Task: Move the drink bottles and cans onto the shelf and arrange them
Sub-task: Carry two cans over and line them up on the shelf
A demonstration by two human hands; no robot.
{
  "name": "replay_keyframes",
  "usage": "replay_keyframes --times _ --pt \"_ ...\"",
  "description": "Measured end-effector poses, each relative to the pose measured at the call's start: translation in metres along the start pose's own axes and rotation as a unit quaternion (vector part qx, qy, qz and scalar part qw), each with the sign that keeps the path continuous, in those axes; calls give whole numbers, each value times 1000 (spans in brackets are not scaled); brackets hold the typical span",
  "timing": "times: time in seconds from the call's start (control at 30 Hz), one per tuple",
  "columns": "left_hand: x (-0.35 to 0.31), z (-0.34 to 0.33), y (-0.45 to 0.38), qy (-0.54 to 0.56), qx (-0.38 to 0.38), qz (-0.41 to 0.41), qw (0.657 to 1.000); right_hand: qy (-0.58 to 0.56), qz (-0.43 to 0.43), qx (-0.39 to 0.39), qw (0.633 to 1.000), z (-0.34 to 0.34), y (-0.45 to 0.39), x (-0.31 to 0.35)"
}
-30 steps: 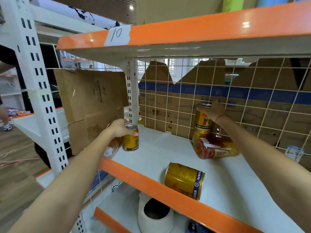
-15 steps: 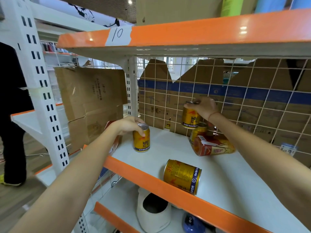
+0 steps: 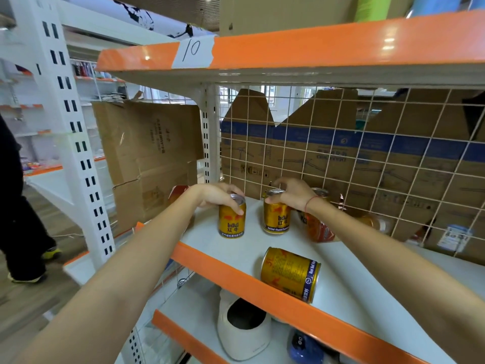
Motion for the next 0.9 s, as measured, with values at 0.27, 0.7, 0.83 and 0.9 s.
replay_keyframes --times 0.27,0.7,0.83,0.9 --pt "4 7 -4 -4 -46 -27 999 44 -16 36 998 -14 1 -6" --pt "-6 7 7 -108 -85 -14 990 121 -3 77 990 -22 1 4" --pt "-5 6 7 -147 -89 -16 985 137 -8 102 985 -37 8 -2" --pt "-4 2 8 -183 -102 -25 977 111 -5 64 992 -36 11 -5"
Point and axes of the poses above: each hand's wrist, its own y-axis away from the middle knuckle, its own z-axis out of the back of the hand, x = y × z, the point moved 10 cm from there along -y, towards the middle knuckle, and after that the axes turned 7 degrees about x, right-handed, at the moved point
